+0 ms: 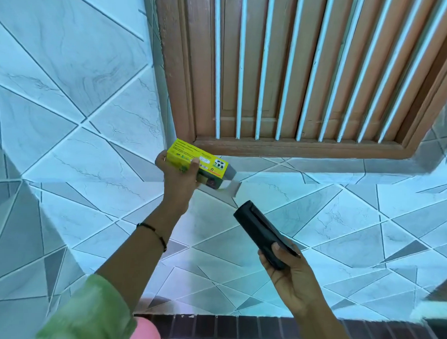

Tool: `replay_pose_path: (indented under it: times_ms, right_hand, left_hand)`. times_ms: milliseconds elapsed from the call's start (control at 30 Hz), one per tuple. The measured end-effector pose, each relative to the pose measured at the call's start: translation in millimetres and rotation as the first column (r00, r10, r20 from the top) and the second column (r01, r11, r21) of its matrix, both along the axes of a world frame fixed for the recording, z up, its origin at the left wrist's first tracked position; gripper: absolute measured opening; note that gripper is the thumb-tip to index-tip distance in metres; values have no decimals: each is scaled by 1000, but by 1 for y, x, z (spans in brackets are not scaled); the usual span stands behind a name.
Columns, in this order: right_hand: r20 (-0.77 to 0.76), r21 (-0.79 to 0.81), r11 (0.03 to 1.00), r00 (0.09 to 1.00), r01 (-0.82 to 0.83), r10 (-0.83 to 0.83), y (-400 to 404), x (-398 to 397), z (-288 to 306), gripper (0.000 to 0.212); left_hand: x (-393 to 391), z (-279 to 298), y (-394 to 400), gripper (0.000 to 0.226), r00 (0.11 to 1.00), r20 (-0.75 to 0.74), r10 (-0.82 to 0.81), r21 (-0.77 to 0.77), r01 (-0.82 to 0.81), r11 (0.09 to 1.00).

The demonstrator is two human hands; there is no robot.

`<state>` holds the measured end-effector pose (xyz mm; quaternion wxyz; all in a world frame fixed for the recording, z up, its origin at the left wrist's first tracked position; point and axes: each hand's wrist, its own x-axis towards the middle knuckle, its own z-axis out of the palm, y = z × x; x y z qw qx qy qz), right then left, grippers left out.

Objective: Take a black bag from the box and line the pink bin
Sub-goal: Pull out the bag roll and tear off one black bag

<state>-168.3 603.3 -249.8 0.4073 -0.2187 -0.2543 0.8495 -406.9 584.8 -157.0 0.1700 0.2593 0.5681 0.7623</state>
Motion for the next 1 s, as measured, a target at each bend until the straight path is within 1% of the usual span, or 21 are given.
replay_pose_path:
  times_ms: [67, 100, 167, 267, 300, 333, 400, 433, 467, 533, 600, 733, 767, 833, 867, 933, 1000]
  right_hand:
    - [4, 5, 1000, 1000, -6, 6, 4, -2, 3, 74]
    - [1, 3, 1000, 1000, -8, 8, 6, -3, 3, 72]
    - [6, -2, 1000, 1000, -10, 10, 9, -6, 4, 76]
    - [24, 7, 1000, 1000, -3, 3, 15, -9, 6, 84]
    - [36, 13, 1000, 999, -4, 3, 17, -9, 7, 85]
    - [47, 18, 1000, 999, -4, 3, 18, -9, 7, 82]
    - [65, 29, 1000, 998, -5, 3, 21, -8, 9, 60]
    - [80, 34, 999, 997, -5, 2, 20, -9, 10, 53]
    - [92, 38, 999, 996, -6, 2, 21, -9, 8, 54]
    - [112, 20, 1000, 994, 0, -2, 20, -11, 4, 72]
    - [121, 4, 1000, 993, -5, 5, 16, -11, 1, 82]
    - [159, 1, 1000, 987, -10, 9, 13, -7, -2, 88]
    - [164, 1, 1000, 987, -6, 5, 12, -5, -2, 84]
    - [154, 0, 1000, 988, 1, -1, 11, -1, 0, 65]
    - [140, 0, 1000, 990, 6, -6, 10, 1, 0, 58]
    - [129, 13, 1000, 992, 11, -12, 8, 3, 2, 54]
    - [128, 29, 999, 991, 27, -30, 4, 3, 4, 53]
  left_hand:
    - [-18, 4, 34, 65, 997, -23, 76, -60, -78, 995]
    - [-27, 5, 50, 70, 992, -25, 123, -82, -125, 989]
    - [-41, 4, 77, 72, 976, -2, 220, -108, -218, 970]
    - [-48, -3, 100, 66, 954, -29, 297, -259, -295, 920]
    - [-48, -7, 106, 69, 947, -24, 319, -272, -313, 910]
    - [-48, -12, 111, 72, 943, 4, 333, -261, -320, 911]
    - [-46, -17, 119, 76, 928, 38, 371, -254, -350, 902]
    - [-44, -18, 120, 77, 918, 33, 396, -265, -374, 889]
    - [-45, -21, 123, 77, 912, 17, 409, -263, -391, 882]
    - [-42, -24, 127, 77, 907, -49, 418, -243, -416, 876]
    - [-40, -25, 132, 77, 889, -108, 445, -224, -458, 860]
    - [-33, -30, 138, 72, 833, -269, 484, -274, -548, 790]
    - [-31, -32, 137, 72, 827, -290, 481, -270, -553, 788]
    - [-29, -37, 134, 74, 834, -311, 456, -268, -538, 799]
    - [-28, -36, 131, 74, 842, -311, 441, -263, -522, 811]
    - [-28, -35, 124, 72, 870, -256, 423, -241, -481, 843]
    - [-20, -31, 105, 71, 905, -167, 392, -221, -421, 880]
